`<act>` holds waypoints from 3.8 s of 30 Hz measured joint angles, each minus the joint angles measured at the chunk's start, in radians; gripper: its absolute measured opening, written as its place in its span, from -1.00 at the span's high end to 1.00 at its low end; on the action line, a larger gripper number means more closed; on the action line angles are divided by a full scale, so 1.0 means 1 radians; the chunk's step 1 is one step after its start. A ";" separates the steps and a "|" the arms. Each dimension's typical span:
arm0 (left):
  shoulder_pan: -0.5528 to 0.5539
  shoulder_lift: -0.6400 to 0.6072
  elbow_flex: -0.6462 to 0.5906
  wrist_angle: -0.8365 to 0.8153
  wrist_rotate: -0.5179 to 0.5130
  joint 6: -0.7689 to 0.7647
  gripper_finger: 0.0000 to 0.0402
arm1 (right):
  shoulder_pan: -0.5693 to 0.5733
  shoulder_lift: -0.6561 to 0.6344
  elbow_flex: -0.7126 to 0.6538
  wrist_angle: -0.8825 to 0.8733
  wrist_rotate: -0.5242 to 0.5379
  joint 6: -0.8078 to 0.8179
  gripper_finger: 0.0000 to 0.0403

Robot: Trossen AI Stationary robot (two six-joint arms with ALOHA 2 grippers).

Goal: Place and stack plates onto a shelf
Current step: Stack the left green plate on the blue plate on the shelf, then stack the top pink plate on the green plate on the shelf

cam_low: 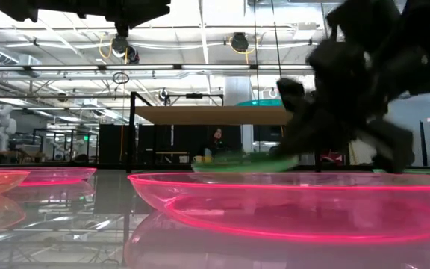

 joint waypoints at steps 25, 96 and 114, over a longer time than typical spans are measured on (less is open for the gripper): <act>0.000 0.000 0.000 0.000 0.000 0.005 0.23 | -0.503 -0.627 0.043 -0.220 0.004 -0.204 1.00; 0.007 0.221 0.209 -1.222 0.263 -0.406 0.23 | -0.235 -0.596 -0.040 -0.069 0.045 0.139 0.40; 0.528 0.270 0.210 -1.354 0.667 -0.017 0.23 | -0.235 -0.596 -0.040 -0.069 0.046 0.134 0.40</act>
